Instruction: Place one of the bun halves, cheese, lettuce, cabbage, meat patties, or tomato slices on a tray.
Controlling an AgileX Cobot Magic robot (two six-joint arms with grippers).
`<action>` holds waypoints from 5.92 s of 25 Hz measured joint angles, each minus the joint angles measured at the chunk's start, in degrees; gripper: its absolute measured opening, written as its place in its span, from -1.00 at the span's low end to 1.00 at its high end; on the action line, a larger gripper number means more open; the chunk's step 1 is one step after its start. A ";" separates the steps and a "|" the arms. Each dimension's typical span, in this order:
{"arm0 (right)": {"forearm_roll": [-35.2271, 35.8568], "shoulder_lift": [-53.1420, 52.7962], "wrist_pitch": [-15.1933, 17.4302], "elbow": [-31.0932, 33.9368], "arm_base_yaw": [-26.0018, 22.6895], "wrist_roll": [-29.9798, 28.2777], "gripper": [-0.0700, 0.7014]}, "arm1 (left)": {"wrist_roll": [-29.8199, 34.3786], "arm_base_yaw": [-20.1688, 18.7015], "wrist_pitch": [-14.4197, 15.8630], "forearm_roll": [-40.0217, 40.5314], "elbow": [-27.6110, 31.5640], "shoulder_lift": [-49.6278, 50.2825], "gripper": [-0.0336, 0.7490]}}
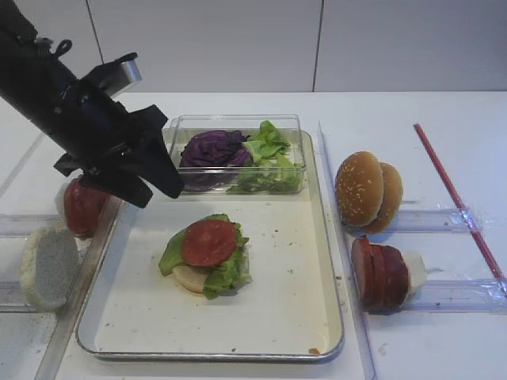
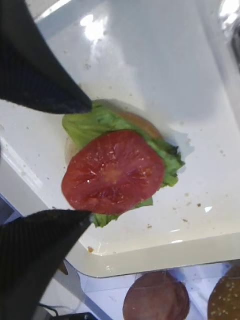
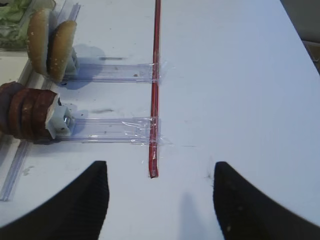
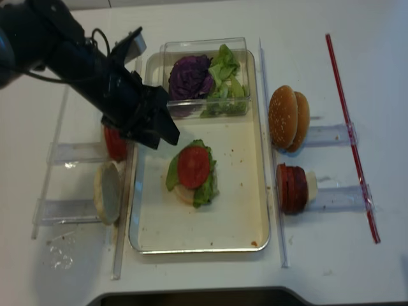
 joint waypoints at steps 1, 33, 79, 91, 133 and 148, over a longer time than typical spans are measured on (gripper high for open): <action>0.00 0.00 0.00 0.00 0.00 0.00 0.41 | -0.86 0.00 0.12 1.08 -0.94 -0.09 0.08; 0.00 0.00 0.00 0.00 0.00 0.00 0.41 | -19.75 0.00 2.10 38.52 -13.27 -4.94 0.08; 0.00 0.00 0.00 0.00 0.00 0.00 0.39 | -22.03 0.00 3.35 44.20 7.04 -46.64 0.08; 0.00 0.00 0.00 0.00 0.00 0.00 0.38 | -22.03 0.00 3.93 44.33 7.04 -57.52 0.08; 0.00 0.00 0.00 0.00 0.00 0.00 0.37 | -21.42 0.00 5.46 41.50 17.39 -91.68 0.10; 0.00 0.00 0.00 0.00 0.00 0.00 0.37 | -21.05 0.00 5.46 37.96 28.80 -92.54 0.21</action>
